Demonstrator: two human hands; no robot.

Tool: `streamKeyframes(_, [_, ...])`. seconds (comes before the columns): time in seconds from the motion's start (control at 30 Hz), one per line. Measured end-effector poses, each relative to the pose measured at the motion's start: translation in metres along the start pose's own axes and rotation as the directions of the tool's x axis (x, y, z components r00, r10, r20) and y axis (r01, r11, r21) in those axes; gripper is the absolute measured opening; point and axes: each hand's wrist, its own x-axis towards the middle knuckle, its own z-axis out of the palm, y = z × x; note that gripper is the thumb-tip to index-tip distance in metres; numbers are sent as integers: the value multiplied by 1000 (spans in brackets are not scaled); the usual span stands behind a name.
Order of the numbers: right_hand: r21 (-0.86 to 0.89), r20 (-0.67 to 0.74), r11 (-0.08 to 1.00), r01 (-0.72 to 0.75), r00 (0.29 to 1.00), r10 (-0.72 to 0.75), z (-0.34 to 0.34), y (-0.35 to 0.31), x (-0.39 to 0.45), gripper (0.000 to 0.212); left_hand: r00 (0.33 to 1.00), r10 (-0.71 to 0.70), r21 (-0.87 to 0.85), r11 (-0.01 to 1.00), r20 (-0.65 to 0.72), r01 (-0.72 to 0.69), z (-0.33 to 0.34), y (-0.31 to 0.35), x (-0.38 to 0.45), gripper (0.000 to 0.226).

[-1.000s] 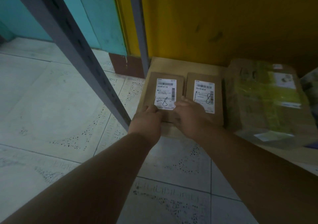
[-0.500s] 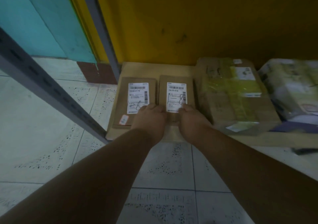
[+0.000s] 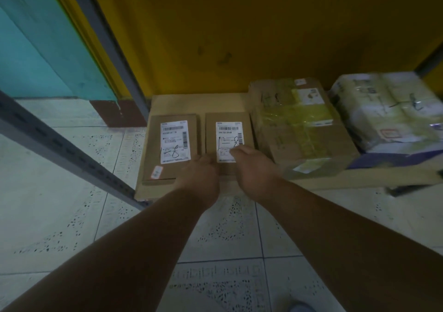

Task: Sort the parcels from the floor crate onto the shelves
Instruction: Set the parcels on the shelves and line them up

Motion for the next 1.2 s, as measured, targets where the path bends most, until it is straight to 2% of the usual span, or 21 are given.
streamKeyframes(0.17, [126, -246, 991, 43, 969, -11, -45, 3, -22, 41, 998, 44, -59, 997, -46, -47, -8, 14, -3, 45])
streamKeyframes(0.27, [133, -330, 991, -11, 942, 54, -73, 23, -32, 34, 989, 86, -161, 981, -118, -105, -19, 37, 2, 50])
streamKeyframes(0.33, [56, -287, 993, -108, 951, 120, -89, 53, -42, 39, 978, 157, -245, 951, -136, -187, -27, 60, 8, 61])
streamKeyframes(0.4, [-11, -269, 982, -189, 946, 179, -104, 87, -57, 41, 969, 200, -247, 941, -148, -232, -31, 83, 14, 75])
streamKeyframes(0.5, [-81, -359, 941, -330, 890, 281, -124, 135, -79, 37, 942, 289, -60, 951, -169, -302, -29, 111, 27, 82])
streamKeyframes(0.63, [-194, -288, 851, -488, 858, 426, -138, 164, -83, 56, 919, 379, 161, 919, -109, -360, -28, 137, 47, 81])
streamKeyframes(0.77, [-216, -215, 835, -506, 859, 464, -133, 188, -76, 66, 936, 351, 219, 916, -33, -336, -27, 168, 61, 77])
streamKeyframes(0.87, [-217, -235, 826, -520, 849, 473, -121, 203, -80, 70, 955, 295, 182, 938, 25, -295, -18, 176, 67, 73])
streamKeyframes(1.0, [-234, -258, 812, -535, 839, 479, -120, 209, -83, 81, 956, 292, 163, 943, 12, -290, -15, 172, 66, 70])
streamKeyframes(1.2, [-242, -286, 803, -544, 831, 477, -116, 212, -95, 76, 951, 311, 133, 942, 6, -309, -16, 175, 65, 69])
